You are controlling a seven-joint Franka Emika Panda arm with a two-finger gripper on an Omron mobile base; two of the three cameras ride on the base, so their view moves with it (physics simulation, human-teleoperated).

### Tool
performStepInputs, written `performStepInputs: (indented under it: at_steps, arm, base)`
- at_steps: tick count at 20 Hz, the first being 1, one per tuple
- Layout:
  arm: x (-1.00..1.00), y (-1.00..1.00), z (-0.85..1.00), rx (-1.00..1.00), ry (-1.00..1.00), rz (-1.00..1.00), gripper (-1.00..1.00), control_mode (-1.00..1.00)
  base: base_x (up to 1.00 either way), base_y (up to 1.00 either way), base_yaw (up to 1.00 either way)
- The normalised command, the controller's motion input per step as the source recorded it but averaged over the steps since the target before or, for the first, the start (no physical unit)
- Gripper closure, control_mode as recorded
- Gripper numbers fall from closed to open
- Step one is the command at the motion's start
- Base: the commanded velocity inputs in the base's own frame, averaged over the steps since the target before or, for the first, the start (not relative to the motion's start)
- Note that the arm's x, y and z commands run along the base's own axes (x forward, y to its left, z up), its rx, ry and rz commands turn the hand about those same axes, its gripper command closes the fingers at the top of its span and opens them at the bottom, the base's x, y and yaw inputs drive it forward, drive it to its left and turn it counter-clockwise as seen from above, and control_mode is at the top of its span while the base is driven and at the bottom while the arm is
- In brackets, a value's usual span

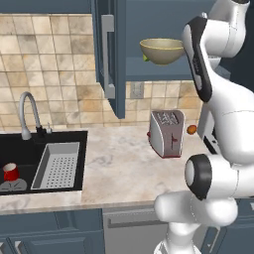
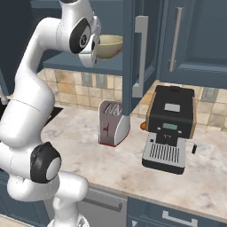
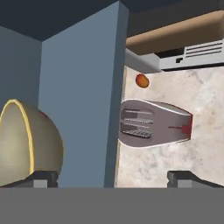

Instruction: Pick the mug and place it in the sink. Pick the bowl and place it in the open cabinet and then close the cabinet.

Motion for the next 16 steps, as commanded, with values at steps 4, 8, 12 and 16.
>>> performStepInputs:
  at_steps: [4, 8, 12, 16]
  arm:
    - [-0.58, 0.04, 0.10, -0.02, 0.19, 0.02, -1.00, -1.00]
    - [-0.49, 0.00, -0.12, -0.02, 0.21, 0.01, -1.00, -1.00]
    - [-0.60, 0.00, -0.01, 0.00, 0.12, 0.02, -1.00, -1.00]
    - [-0.65, 0.00, -0.02, 0.00, 0.07, 0.03, -1.00, -1.00]
  base:
    - [0.00, 0.00, 0.00]
    - [0.00, 0.00, 0.00]
    - [0.00, 0.00, 0.00]
    - [0.00, 0.00, 0.00]
